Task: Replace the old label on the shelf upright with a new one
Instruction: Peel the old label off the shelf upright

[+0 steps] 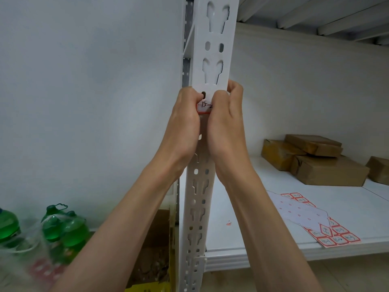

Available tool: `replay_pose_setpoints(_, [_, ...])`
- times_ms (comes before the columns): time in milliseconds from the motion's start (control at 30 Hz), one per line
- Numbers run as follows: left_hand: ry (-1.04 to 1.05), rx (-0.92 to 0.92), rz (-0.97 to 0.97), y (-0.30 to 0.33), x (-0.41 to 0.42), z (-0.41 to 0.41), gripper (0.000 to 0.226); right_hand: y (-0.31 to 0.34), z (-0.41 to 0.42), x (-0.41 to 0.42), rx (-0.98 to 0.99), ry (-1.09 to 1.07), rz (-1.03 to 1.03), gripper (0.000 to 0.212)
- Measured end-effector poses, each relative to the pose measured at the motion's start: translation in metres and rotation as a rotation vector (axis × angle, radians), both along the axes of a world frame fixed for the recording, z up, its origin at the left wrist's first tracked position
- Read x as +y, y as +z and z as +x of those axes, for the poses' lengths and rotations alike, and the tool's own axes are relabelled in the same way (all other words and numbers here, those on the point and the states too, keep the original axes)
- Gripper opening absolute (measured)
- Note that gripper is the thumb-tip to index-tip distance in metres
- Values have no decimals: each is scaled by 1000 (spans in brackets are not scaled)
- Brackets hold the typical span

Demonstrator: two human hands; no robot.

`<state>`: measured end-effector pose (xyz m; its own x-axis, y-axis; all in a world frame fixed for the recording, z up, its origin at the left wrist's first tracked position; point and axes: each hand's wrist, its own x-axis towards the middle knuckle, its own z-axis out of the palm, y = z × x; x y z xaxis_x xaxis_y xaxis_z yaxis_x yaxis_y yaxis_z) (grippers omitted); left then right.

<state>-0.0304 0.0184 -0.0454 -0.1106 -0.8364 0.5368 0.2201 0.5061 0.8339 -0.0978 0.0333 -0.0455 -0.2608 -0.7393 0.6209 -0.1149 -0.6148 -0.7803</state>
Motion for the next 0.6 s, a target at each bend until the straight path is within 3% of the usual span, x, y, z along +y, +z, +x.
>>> replay_pose_setpoints(267, [4,4,7,-1,-1,0,24,2,3,0,3,-46,-3,26])
replay_pose_setpoints(467, [-23,-12,11,-3,-5,0,46,1,0,-3,4,-21,-22,22])
replay_pose_setpoints(600, [4,-23,-7,-5,-7,0,46,1,-1,-3,0,7,-31,23])
